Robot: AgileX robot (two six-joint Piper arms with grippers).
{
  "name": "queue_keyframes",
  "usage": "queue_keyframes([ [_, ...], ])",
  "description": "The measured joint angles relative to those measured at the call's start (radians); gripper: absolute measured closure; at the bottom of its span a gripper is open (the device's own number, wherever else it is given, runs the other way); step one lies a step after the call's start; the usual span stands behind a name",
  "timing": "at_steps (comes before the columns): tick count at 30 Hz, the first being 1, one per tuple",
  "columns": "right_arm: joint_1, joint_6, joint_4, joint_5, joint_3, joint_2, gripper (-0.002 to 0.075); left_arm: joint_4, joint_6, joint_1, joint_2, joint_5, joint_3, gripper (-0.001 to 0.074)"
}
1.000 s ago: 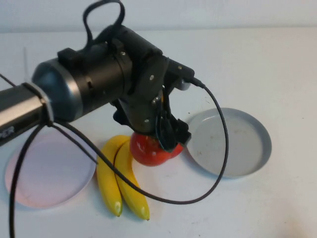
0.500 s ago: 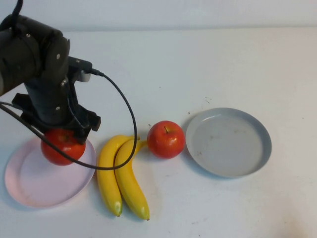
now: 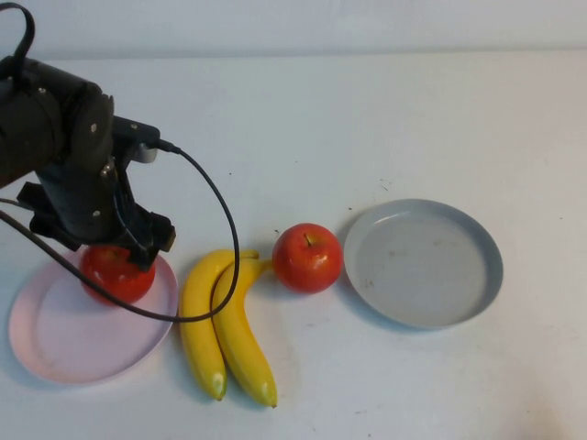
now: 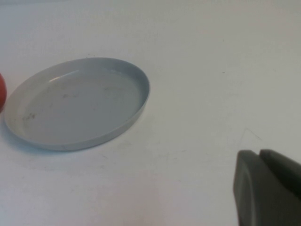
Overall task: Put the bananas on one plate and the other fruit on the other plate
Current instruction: Put one type of fruit in the left plate
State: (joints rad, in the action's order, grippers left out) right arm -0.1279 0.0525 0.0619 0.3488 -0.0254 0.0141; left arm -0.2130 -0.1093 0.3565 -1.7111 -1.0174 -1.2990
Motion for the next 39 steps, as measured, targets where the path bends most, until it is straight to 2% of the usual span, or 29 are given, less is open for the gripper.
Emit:
queue_keyframes([
  [9, 0.0, 0.0, 0.0, 0.0, 0.0, 0.0, 0.0742, -0.012, -0.002, 0.021, 0.023, -0.003, 0.006, 0.0066],
  [17, 0.0, 0.0, 0.0, 0.0, 0.0, 0.0, 0.0742, 0.042, 0.028, 0.215, 0.027, 0.059, -0.086, 0.0066],
  [22, 0.0, 0.0, 0.0, 0.0, 0.0, 0.0, 0.0742, 0.097, 0.044, 0.283, -0.063, 0.088, -0.202, 0.0066],
  [29, 0.0, 0.0, 0.0, 0.0, 0.0, 0.0, 0.0741, 0.116, 0.091, 0.311, -0.194, 0.084, -0.308, 0.0066],
  [39, 0.0, 0.0, 0.0, 0.0, 0.0, 0.0, 0.0741, 0.161, 0.129, 0.33, -0.26, 0.084, -0.352, 0.0066],
])
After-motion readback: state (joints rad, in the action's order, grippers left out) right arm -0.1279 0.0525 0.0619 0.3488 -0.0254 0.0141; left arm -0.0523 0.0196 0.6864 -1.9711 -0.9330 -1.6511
